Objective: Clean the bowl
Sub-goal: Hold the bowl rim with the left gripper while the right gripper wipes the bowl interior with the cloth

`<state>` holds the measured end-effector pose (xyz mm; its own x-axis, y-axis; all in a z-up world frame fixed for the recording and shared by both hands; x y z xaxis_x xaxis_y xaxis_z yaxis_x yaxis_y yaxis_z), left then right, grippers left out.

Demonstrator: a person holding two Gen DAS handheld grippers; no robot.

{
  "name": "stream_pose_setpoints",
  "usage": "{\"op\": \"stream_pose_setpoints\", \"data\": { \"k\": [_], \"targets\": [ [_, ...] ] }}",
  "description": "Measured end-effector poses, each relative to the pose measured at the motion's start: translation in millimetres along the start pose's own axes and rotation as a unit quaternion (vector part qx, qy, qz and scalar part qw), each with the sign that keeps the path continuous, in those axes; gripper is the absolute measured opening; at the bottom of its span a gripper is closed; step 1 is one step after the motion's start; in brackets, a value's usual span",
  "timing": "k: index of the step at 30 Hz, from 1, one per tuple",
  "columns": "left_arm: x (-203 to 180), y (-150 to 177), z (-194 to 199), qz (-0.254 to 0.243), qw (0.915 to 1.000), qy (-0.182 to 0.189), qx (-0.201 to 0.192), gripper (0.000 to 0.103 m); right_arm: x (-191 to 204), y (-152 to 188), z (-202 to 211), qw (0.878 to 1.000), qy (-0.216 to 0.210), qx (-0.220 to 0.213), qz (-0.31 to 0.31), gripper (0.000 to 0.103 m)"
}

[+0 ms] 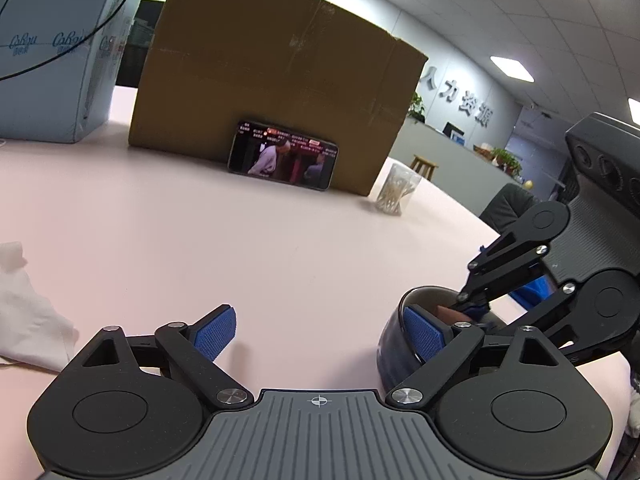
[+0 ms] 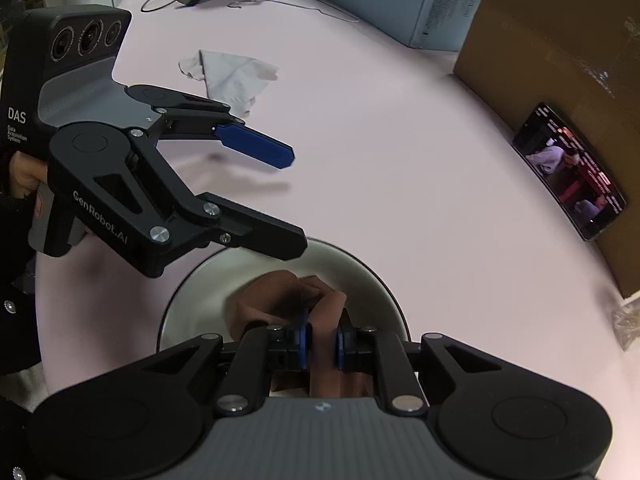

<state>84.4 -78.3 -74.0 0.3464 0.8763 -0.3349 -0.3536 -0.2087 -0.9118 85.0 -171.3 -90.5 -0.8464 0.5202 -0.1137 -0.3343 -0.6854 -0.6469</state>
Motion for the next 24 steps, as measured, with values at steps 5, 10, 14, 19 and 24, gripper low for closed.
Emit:
{"op": "stream_pose_setpoints", "data": {
  "k": [5,10,14,19,24],
  "targets": [
    [-0.8,1.3,-0.5,-0.007,1.0,-0.002,0.002,0.095,3.0,0.3,-1.3,1.0,0.006,-0.002,0.001,0.014],
    [-1.8,3.0,-0.8,-0.01,0.9999,-0.001,0.006,0.095,6.2,-5.1,-7.2,1.0,0.001,-0.016,-0.001,0.014],
    [-1.6,3.0,-0.8,-0.008,0.9999,0.0,0.007,0.095,1.6,-7.1,-10.2,1.0,0.009,-0.021,-0.003,0.014],
    [-2.6,3.5,-0.4,-0.007,0.9999,0.002,0.007,0.095,-2.1,2.8,-2.6,1.0,0.019,-0.001,-0.001,0.014],
    [-3.3,4.1,-1.0,-0.006,0.9999,0.004,0.01,0.095,15.8,3.1,1.4,1.0,-0.03,-0.007,0.001,0.014]
  ]
}}
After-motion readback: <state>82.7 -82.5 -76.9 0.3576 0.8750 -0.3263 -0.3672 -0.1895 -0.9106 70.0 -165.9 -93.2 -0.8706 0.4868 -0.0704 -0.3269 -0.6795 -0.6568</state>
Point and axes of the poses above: each gripper's, at about its wrist camera, not at the fingertips, and z roughly against the way its jaws point, x to its left, y to its underside, the point moved 10 cm from there along -z, roughly the way its jaws point, and after that the axes turned 14 degrees about -x, right-handed, at the moved point
